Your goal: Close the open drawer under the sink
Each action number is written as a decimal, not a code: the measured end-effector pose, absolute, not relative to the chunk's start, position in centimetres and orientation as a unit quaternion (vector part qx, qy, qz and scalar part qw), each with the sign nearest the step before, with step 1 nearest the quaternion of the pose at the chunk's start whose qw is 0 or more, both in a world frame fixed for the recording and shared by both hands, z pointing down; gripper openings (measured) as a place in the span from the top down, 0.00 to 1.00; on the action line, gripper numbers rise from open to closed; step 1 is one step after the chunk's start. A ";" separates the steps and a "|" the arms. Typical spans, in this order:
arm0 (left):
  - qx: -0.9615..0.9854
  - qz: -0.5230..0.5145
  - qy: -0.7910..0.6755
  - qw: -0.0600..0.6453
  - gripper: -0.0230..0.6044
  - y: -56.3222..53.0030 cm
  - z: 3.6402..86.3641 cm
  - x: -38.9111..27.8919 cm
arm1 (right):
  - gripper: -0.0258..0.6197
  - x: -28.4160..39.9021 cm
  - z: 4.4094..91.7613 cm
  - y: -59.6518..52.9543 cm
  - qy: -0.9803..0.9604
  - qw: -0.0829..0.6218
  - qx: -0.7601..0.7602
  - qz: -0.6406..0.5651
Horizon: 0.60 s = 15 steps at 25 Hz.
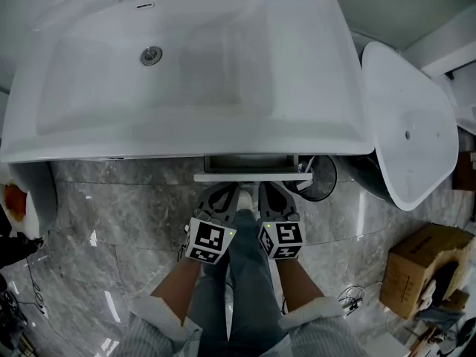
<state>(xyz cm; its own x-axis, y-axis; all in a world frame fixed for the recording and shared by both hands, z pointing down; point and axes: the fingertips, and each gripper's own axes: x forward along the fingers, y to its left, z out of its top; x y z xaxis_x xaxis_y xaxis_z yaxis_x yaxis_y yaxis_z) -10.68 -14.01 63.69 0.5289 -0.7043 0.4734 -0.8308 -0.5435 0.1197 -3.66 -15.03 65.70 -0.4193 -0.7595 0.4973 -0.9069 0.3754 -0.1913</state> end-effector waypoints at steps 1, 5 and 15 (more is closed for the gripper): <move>0.858 0.189 -0.448 0.168 0.94 -14.3 63.7 -10.7 | 0.95 -3.7 65.7 -15.3 -0.813 0.165 0.512 0.222; 0.859 0.194 -0.446 0.162 0.94 -15.4 63.6 -10.8 | 0.95 -3.8 65.5 -16.5 -0.814 0.157 0.513 0.223; 0.859 0.201 -0.445 0.152 0.94 -18.3 63.8 -10.9 | 0.95 -4.0 65.2 -19.7 -0.815 0.158 0.513 0.216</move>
<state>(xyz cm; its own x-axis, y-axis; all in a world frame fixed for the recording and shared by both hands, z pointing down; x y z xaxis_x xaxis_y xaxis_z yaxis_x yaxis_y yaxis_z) -10.93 -18.32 63.80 0.5224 -0.7041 0.4809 -0.8265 -0.5568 0.0826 -4.01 -19.67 65.22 -0.4227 -0.7687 0.4801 -0.9056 0.3794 -0.1897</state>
